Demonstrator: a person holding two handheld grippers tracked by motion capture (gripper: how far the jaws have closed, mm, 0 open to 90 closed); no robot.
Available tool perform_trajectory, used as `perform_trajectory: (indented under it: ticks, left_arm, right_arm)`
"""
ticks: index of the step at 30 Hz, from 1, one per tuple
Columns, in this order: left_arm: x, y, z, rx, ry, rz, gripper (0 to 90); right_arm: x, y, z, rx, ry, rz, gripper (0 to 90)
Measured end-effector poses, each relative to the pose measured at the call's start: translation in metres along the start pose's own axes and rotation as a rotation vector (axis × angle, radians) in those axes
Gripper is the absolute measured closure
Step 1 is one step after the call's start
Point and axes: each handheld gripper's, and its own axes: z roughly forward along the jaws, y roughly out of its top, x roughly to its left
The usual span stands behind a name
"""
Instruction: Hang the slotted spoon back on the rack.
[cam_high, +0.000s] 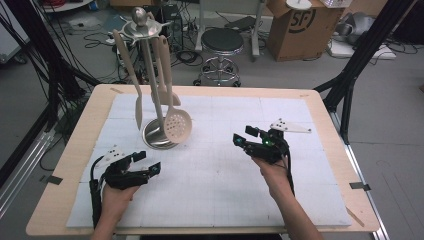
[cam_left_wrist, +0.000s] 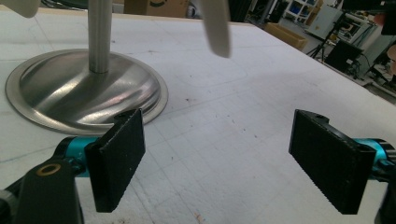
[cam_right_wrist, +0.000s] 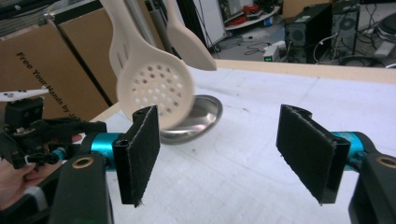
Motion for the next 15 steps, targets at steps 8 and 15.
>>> perform_trajectory:
  ticks: [8, 15]
  left_arm:
    - [-0.001, 0.0, 0.0, -0.002, -0.006, 0.002, 18.8]
    - [-0.002, 0.0, 0.001, 0.002, -0.008, 0.005, 18.5]
  right_arm:
    - [-0.01, -0.022, -0.01, 0.007, -0.028, 0.025, 28.3]
    - [-0.016, -0.035, -0.018, 0.035, -0.042, 0.041, 26.2]
